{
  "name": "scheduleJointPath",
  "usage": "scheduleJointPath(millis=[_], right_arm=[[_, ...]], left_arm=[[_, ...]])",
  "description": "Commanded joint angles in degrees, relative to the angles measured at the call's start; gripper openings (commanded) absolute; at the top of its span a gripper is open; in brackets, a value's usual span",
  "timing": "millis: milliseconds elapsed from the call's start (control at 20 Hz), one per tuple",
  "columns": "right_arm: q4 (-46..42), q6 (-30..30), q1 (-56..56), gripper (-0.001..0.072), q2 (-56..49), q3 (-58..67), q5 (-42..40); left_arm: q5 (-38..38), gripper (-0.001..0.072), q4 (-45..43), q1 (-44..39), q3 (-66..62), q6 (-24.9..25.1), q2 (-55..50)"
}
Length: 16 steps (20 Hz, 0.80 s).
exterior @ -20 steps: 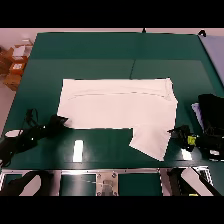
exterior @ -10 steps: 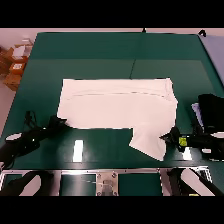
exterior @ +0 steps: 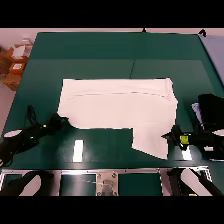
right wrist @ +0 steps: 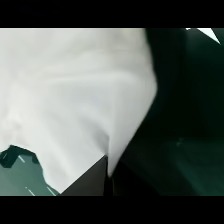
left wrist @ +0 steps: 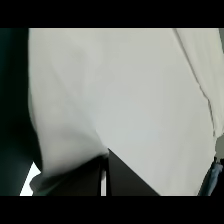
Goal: Fold the shirts.
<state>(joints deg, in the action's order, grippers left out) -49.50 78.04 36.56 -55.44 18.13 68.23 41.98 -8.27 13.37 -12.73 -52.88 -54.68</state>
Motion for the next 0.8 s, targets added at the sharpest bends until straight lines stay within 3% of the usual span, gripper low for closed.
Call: scheduleJointPath(millis=[0, 100, 200, 550, 750], right_arm=[[-2.4, 4.5, 0.0, 0.0019, 3.2, 4.3, 3.6], [-5.9, 7.1, 0.0, 0.0019, 4.7, 8.5, 5.4], [-6.6, 8.7, 0.0, 0.0018, 5.0, 12.8, 7.5], [-2.5, 9.0, -0.2, 0.0018, 4.3, 24.4, 9.8], [0.9, 9.0, -6.7, 0.0018, -5.1, 33.5, 4.9]], left_arm=[[3.9, 0.0021, -11.5, 0.0, -5.2, -7.7, 0.0], [5.2, 0.0021, -22.9, 0.0, -9.6, -15.8, 0.0], [6.8, 0.0021, -28.5, 0.0, -14.7, -20.3, 0.1], [9.2, 0.0021, -29.3, 0.0, -25.0, -22.2, 0.0], [7.4, 0.0021, -28.5, 0.0, -31.2, -22.2, -5.0]])
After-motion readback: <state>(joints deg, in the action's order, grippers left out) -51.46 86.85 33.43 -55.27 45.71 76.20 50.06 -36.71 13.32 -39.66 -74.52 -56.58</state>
